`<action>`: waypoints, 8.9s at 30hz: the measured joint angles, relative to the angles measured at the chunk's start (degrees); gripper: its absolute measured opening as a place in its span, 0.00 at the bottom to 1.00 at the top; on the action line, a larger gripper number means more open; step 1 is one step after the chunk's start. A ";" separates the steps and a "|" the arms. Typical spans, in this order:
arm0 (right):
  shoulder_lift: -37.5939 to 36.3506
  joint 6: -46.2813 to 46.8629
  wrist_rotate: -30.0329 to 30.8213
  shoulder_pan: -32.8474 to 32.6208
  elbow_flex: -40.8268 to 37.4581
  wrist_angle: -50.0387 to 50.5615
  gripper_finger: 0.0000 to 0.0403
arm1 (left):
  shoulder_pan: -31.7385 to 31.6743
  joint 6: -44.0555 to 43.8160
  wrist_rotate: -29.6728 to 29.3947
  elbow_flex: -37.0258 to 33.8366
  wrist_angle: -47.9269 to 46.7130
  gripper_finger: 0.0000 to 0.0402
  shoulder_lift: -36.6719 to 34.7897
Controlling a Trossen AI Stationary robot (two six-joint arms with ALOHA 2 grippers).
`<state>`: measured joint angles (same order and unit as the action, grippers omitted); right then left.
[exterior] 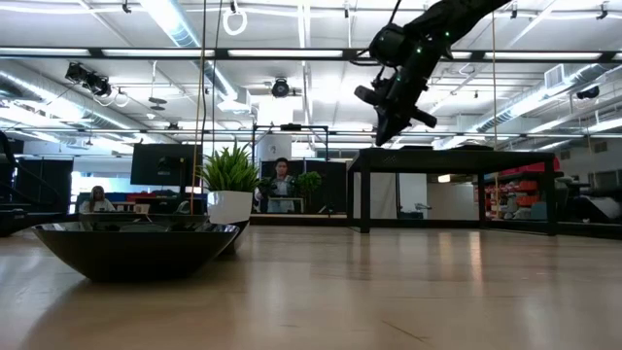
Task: Pick & Place Mini shaped plates
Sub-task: Stack the black drop-shaped plate on top of the black drop-shaped plate on the shelf, then stack the black leaf-shaped plate on top of the black leaf-shaped plate on the shelf
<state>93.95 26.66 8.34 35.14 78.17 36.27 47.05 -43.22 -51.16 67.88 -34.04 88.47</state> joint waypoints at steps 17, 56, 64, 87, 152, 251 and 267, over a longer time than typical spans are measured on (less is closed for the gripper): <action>-2.16 -9.39 10.31 -28.64 0.02 -12.81 0.02 | 2.09 -1.64 1.97 0.00 -3.38 0.44 0.00; 13.95 -3.35 24.22 -71.91 0.04 -33.48 0.02 | -24.21 17.62 20.01 -34.81 10.69 0.44 -9.50; 13.95 -3.35 24.28 -71.21 0.04 -33.65 0.02 | -35.90 34.83 19.96 -37.40 18.97 0.44 -10.21; 13.94 -2.98 24.24 -71.21 0.02 -33.70 0.02 | -48.20 37.00 27.95 -37.40 17.20 0.31 -10.14; 16.48 -22.76 -0.65 -57.87 6.40 -18.11 0.27 | -14.95 25.51 30.88 -3.67 10.28 0.02 3.54; -27.44 -89.34 -4.30 11.91 -14.25 21.30 0.00 | -15.39 18.12 12.81 -13.97 15.19 0.49 -4.07; -25.26 -83.24 -3.28 12.87 -14.27 22.91 0.05 | -15.39 18.44 12.83 -13.94 15.45 0.49 -4.04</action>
<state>68.69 -56.58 5.06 48.01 63.90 59.18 31.66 -24.78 -38.33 53.93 -18.59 84.42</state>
